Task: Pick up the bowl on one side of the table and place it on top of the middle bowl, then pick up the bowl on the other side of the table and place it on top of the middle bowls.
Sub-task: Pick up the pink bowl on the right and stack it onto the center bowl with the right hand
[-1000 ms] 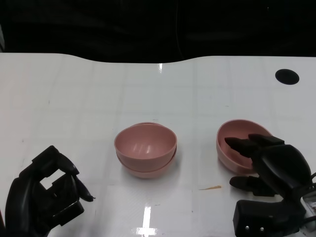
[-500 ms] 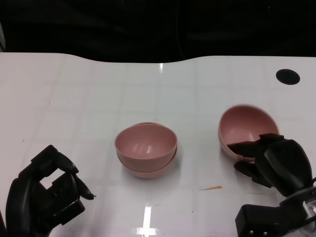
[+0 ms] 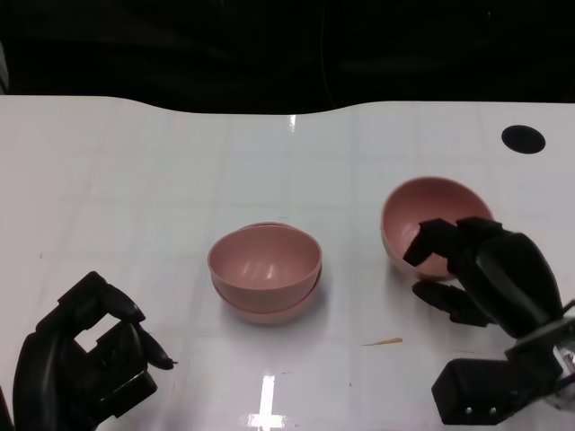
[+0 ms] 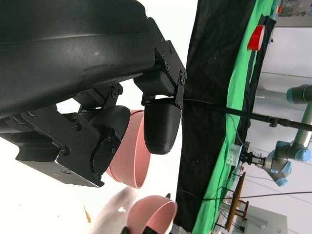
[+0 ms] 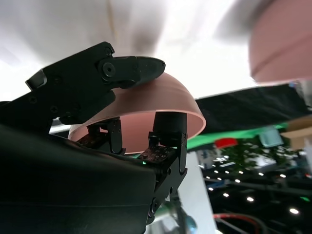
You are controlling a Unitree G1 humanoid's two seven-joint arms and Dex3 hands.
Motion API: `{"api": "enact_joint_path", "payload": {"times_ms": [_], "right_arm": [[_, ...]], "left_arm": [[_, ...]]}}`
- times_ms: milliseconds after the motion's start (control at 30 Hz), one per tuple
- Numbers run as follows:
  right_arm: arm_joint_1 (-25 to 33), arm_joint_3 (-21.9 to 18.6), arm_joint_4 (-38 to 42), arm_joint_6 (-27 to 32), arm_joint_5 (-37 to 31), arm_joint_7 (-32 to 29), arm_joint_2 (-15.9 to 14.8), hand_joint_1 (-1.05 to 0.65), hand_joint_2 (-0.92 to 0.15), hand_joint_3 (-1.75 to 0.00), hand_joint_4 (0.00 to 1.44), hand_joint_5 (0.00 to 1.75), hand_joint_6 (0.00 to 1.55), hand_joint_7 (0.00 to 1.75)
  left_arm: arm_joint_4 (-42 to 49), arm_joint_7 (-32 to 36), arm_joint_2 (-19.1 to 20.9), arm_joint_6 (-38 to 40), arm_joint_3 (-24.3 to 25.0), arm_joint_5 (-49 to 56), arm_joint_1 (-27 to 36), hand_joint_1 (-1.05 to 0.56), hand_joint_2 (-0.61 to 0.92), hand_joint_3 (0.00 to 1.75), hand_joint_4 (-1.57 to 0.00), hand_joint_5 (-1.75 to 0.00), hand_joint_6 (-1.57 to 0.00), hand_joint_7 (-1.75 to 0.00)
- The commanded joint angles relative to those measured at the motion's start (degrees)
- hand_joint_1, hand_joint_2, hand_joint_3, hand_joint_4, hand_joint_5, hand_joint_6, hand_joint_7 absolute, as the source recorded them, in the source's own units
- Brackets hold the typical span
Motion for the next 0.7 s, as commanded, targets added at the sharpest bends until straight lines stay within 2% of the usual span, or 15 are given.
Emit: {"api": "enact_joint_path", "payload": {"times_ms": [33, 167, 333, 500, 700], "right_arm": [[0.0, -1.6, -4.5, 0.2, 1.8, 3.1, -1.9, -0.12, -0.72, -0.68, 0.78, 1.75, 0.57, 1.75], [0.7, -2.9, -8.6, 0.6, 3.3, 7.0, -2.3, -0.14, -0.72, -0.68, 0.77, 1.75, 0.56, 1.75], [-0.9, -4.2, -16.7, -0.9, 7.6, 18.6, -4.1, -0.17, -0.75, -0.72, 0.78, 1.75, 0.57, 1.75], [-2.8, -5.0, -22.3, -3.1, 12.2, 29.5, -5.1, -0.14, -0.66, -0.84, 0.80, 1.75, 0.60, 1.75], [-5.1, -5.2, -27.6, -4.5, 17.6, 40.7, -3.9, -0.14, -0.63, -0.88, 0.83, 1.75, 0.66, 1.70]], "left_arm": [[-1.0, 1.0, 0.1, -0.2, 0.0, 0.8, 0.5, 0.07, 0.51, 1.50, -0.81, -1.75, -0.67, -1.75], [-1.2, 1.3, 0.1, -0.1, -0.1, 1.0, 0.5, 0.08, 0.52, 1.50, -0.80, -1.75, -0.67, -1.75], [-0.9, 0.9, 0.2, -0.4, -0.2, 0.9, 0.5, 0.08, 0.51, 1.49, -0.81, -1.75, -0.67, -1.75], [-0.5, 0.9, 0.1, -1.1, -0.4, 1.5, 0.4, 0.08, 0.53, 1.48, -0.80, -1.75, -0.66, -1.75], [-0.2, 0.9, -0.2, -1.8, -0.8, 2.4, 0.4, 0.08, 0.53, 1.48, -0.80, -1.75, -0.66, -1.75]]}}
